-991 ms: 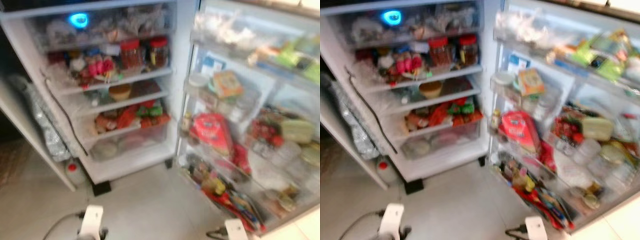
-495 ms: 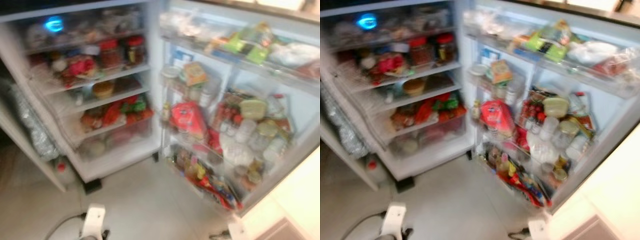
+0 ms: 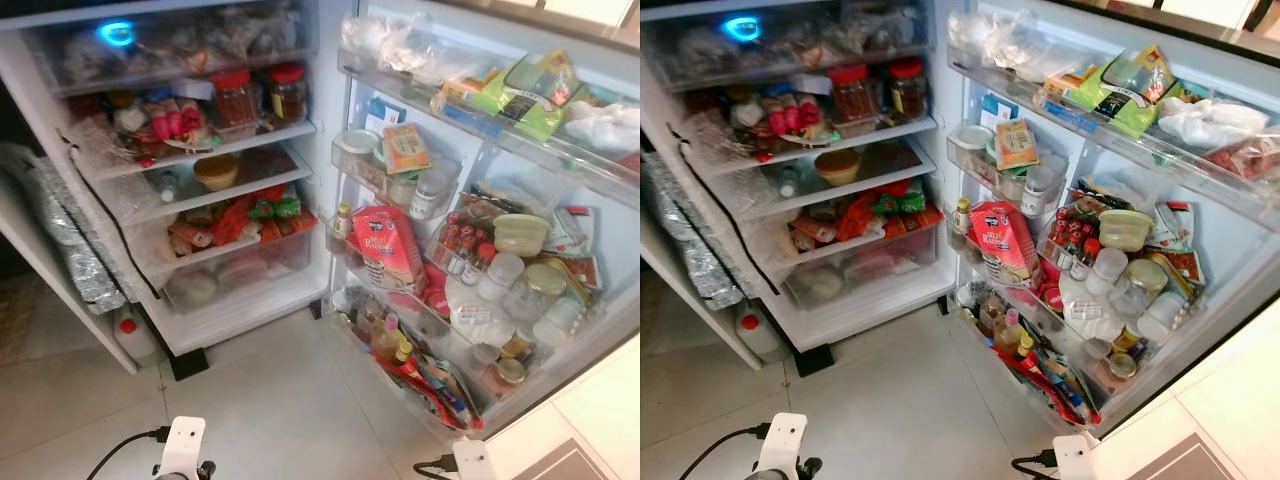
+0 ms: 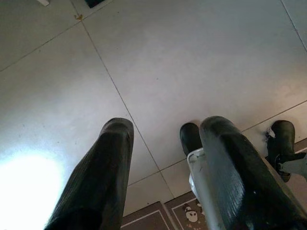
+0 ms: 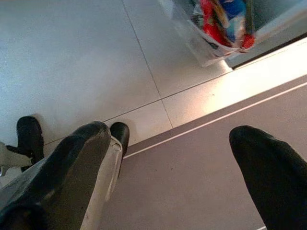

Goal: Restocking fridge

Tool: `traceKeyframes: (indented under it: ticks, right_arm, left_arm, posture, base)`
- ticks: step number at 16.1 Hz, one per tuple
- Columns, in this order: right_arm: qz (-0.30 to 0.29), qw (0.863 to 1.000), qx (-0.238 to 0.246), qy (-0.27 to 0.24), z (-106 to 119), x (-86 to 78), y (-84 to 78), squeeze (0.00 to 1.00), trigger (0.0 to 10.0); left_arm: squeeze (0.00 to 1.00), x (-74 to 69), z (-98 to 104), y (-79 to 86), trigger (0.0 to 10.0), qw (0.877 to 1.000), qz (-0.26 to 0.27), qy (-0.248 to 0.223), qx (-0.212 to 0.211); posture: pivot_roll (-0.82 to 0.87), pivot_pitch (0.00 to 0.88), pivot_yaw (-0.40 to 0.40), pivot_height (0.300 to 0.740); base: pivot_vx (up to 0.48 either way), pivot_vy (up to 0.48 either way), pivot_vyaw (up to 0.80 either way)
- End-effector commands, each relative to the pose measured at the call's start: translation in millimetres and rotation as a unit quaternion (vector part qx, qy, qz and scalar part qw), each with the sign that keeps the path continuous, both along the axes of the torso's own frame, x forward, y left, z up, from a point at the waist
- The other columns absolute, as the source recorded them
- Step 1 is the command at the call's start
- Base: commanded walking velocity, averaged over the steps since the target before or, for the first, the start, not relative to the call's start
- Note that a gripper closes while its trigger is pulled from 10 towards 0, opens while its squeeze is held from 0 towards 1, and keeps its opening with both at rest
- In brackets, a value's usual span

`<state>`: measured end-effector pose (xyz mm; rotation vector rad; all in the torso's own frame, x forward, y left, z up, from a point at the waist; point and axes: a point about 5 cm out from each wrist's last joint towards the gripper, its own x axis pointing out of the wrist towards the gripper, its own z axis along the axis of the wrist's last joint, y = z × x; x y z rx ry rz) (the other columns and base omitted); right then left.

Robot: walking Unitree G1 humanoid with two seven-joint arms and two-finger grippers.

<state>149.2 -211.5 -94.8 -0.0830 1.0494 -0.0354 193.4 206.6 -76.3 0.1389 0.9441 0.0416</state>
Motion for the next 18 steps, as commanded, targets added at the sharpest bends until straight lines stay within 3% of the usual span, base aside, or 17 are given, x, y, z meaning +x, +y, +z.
traceKeyframes:
  ticks: [1, 6, 9, 11, 12, 18]
  right_arm:
    - [-0.035, 0.999, -0.001, -0.007, -0.2, -1.5, -1.6, 0.0, 10.0]
    - [-0.187, 0.982, -0.016, -0.006, -3.1, -11.3, -6.7, 0.0, 10.0]
    - [-0.229, 0.973, -0.016, -0.002, -4.1, -14.3, -6.7, 0.0, 10.0]
    - [-0.283, 0.959, -0.009, 0.004, -5.7, -18.1, -5.3, 0.0, 10.0]
    - [-0.33, 0.944, 0.0, 0.005, -6.7, -20.9, -3.7, 0.0, 10.0]
    - [-0.439, 0.898, -0.006, 0.008, -7.8, -27.3, -0.7, 0.0, 10.0]
  left_arm:
    - [0.0, -1.9, -0.7, 2.0, 10.0, 1.0, 0.0, 0.005, 0.004]
    - [0.0, -1.4, -0.5, 1.7, 10.0, 1.0, -0.001, 0.003, 0.006]
    - [0.0, -1.2, -0.4, 1.7, 10.0, 1.0, -0.002, 0.003, 0.006]
    - [0.0, -1.4, -0.5, 2.0, 10.0, 1.0, -0.004, 0.004, 0.007]
    - [0.0, -1.6, -0.5, 2.2, 10.0, 1.0, -0.005, 0.005, 0.008]
    - [0.0, -1.8, -0.4, 3.1, 10.0, 1.0, -0.009, 0.006, 0.01]
  posture:
    - [-0.14, 0.0, -0.01, 0.74]
    - [-0.15, 0.0, -0.01, 0.74]
    - [-0.15, 0.0, -0.008, 0.74]
    - [-0.16, 0.0, -0.006, 0.74]
    - [-0.16, 0.0, -0.003, 0.74]
    - [-0.16, 0.0, 0.007, 0.74]
  base:
    - [0.0, 0.0, 0.0]
    - [0.0, 0.0, 0.0]
    - [0.0, 0.0, 0.0]
    - [0.0, 0.0, 0.0]
    - [0.0, 0.0, 0.0]
    - [0.0, 0.0, 0.0]
